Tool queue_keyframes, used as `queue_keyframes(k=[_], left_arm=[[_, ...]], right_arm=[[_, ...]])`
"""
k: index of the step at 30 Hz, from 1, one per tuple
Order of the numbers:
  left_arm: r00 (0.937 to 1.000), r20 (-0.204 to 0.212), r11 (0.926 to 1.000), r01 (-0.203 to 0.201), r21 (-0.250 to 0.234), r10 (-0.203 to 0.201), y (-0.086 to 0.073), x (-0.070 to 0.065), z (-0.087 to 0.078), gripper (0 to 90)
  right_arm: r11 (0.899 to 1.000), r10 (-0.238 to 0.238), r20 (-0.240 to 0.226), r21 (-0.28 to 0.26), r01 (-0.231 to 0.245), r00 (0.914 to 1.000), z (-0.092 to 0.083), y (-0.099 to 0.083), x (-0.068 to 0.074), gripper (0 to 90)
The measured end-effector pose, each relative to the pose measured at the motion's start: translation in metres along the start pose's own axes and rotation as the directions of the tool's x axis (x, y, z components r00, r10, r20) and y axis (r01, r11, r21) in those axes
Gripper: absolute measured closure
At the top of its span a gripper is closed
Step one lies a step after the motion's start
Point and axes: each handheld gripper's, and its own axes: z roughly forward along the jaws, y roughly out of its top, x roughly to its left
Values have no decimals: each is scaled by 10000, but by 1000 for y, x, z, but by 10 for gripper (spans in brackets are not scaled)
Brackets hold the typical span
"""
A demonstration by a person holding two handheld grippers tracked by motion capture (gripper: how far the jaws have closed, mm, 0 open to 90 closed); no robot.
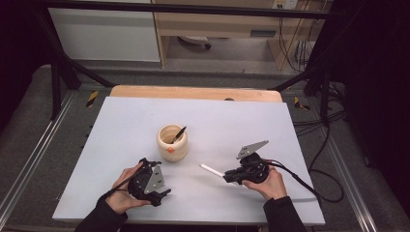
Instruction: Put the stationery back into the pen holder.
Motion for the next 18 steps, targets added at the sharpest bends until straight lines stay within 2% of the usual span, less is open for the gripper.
queue_keyframes(k=[6, 11, 17, 18], left_arm=[[9975, -150, 9974, -697, -162, 695, 9, -4, 2, 85], [9914, -223, 9913, -1293, -245, 1287, 17, -7, 5, 94], [9750, -472, 9754, -2186, -280, 2172, 26, -13, 9, 118], [9686, -514, 9695, -2444, -185, 2432, 28, -13, 9, 123]], right_arm=[[9999, -30, -230, 148, 33, 9997, 8, 8, 6, 788], [9995, -205, -379, 230, 214, 9991, 13, 15, 11, 787], [9989, -192, -526, 410, 214, 9984, 19, 21, 16, 787], [9988, -238, -502, 426, 260, 9985, 20, 22, 16, 787]])
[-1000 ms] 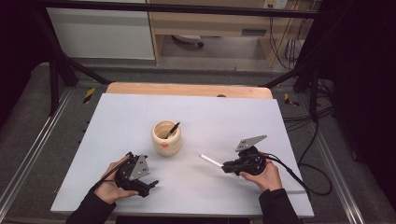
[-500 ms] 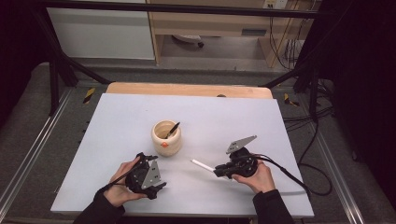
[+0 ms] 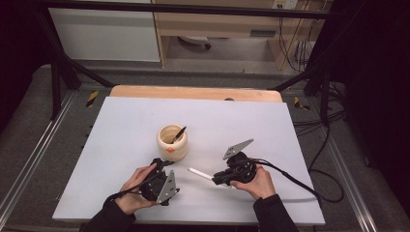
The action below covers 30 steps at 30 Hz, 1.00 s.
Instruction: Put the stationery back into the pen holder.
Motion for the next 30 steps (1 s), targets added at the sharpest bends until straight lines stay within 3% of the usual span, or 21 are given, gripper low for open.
queue_keyframes(k=[4, 8, 13, 19, 23, 25, 30], left_arm=[[9976, -166, 9977, -678, -5, 678, 8, -2, 3, 155], [9910, -301, 9913, -1310, -79, 1307, 16, -5, 7, 186], [9768, -527, 9777, -2090, -198, 2077, 25, -9, 12, 247], [9542, -684, 9560, -2929, -172, 2911, 34, -11, 18, 326], [9462, -829, 9475, -3169, -418, 3128, 37, -13, 22, 409], [9378, -948, 9401, -3387, -377, 3340, 38, -13, 23, 446], [9251, -1084, 9284, -3696, -385, 3638, 41, -15, 25, 523]], right_arm=[[9999, 31, -34, 123, -31, 10000, 4, 4, 3, 787], [9999, -24, -47, 107, 24, 10000, 7, 8, 4, 788], [9999, 34, -77, 164, -33, 10000, 11, 11, 5, 787], [9998, 97, -120, 194, -95, 9999, 14, 16, 8, 788], [9997, 159, -110, 204, -157, 9998, 16, 19, 8, 788], [9995, 206, -79, 251, -204, 9998, 16, 19, 9, 788], [9993, 295, -55, 235, -294, 9995, 17, 21, 9, 788]])
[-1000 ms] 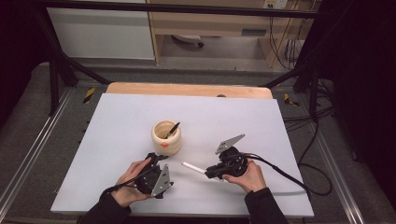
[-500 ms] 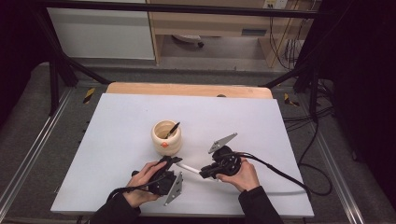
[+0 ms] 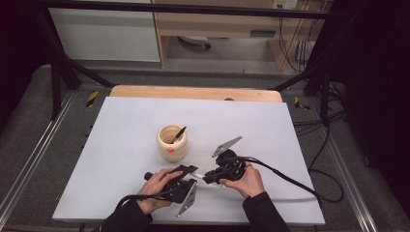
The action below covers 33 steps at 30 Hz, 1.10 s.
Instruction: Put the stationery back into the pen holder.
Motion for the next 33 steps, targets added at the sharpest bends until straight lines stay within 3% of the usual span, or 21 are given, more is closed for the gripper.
queue_keyframes(k=[12, 19, 30, 33], left_arm=[[9966, -442, 9976, -694, -82, 690, 6, -3, 1, 687], [9953, -553, 9967, -805, -67, 800, 8, -3, 1, 765], [9927, -546, 9941, -1073, 130, 1078, 9, -3, -1, 776], [9948, -480, 9960, -894, 54, 896, 8, -3, -1, 777]], right_arm=[[9999, -23, -24, -134, 23, 10000, 1, 4, 3, 787], [9999, -1, 1, -120, 1, 10000, 2, 4, 3, 788], [9999, 72, -62, -128, -73, 10000, 2, 5, 3, 783], [9997, -41, -71, -224, 39, 10000, 1, 4, 3, 757]])
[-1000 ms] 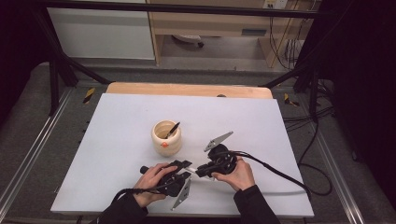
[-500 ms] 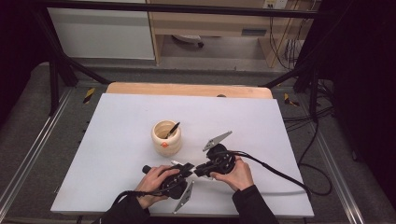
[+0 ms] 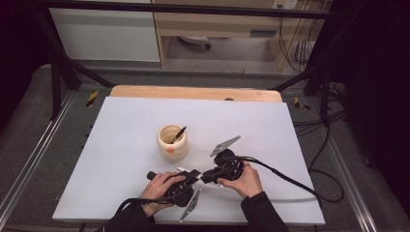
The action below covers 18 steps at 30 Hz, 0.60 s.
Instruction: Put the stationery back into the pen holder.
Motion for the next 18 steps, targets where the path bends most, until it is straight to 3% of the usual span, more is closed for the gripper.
queue_keyframes(k=[4, 9, 13, 18], left_arm=[[9995, 135, 9996, 288, 55, -289, -4, -1, 0, 776], [9945, 266, 9948, 1015, 95, -1017, -10, 2, -2, 777], [9858, 363, 9865, 1634, 151, -1638, -15, 4, -3, 776], [9736, 457, 9746, 2227, 248, -2236, -20, 6, -3, 777]], right_arm=[[9999, -76, 72, -125, 77, 9999, -8, -1, 2, 701], [9963, -31, 449, -855, 70, 9990, -29, -8, -2, 590], [9894, 104, 1035, -1449, 47, 9946, -43, -20, -10, 474], [9721, 666, 1469, -2325, -310, 9869, -54, -39, -21, 315]])
